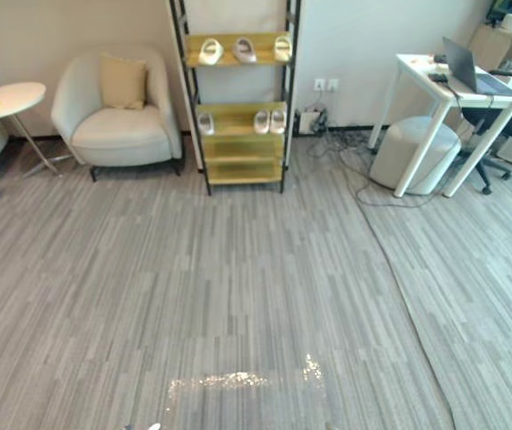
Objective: Organize the slippers on the shoe rack
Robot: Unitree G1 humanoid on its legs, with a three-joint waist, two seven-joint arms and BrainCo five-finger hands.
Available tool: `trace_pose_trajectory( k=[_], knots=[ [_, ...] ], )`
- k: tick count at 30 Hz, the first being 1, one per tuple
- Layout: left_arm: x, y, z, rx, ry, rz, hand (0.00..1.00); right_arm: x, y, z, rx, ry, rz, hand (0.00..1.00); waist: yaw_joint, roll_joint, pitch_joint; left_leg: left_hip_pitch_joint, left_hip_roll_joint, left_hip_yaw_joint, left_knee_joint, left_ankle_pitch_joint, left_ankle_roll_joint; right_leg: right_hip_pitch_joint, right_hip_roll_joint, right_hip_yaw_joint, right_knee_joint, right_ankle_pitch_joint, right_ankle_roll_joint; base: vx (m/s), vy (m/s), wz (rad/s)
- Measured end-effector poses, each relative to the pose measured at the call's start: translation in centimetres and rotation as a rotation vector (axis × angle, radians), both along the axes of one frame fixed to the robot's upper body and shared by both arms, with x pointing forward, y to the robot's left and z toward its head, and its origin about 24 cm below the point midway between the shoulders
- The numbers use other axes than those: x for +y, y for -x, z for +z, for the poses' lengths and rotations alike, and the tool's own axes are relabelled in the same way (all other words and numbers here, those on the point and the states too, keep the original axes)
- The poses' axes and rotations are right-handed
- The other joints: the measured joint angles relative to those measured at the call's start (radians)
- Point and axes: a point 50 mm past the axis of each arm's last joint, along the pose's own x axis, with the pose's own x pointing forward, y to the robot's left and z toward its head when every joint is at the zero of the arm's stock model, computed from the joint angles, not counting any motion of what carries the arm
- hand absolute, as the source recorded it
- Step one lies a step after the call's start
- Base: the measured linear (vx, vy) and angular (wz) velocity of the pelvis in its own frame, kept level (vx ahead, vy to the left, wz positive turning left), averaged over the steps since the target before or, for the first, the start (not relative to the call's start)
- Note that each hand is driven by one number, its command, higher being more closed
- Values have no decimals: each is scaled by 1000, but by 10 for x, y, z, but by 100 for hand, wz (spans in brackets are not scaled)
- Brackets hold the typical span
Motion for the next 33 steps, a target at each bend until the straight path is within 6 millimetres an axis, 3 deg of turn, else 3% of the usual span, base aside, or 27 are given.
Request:
trace_pose_trajectory(
  k=[13, 33],
  knots=[
    [-2, -29, 3, -75, 3, -11, 0, 15, -48, 3, -90, -32, 39, 0, 29, -2, 59, 61, -9, -14, -51, 3, 0, 94, -6, -16, -95, 21, 9, 80, 4, 3],
    [-2, -33, 4, -79, -3, -28, 0, 16, -56, 5, -94, -13, 115, 0, 30, 0, 80, 80, -10, -38, -115, 39, 6, 88, -5, -42, -106, 21, 9, -10, -2, 3]
  ],
)
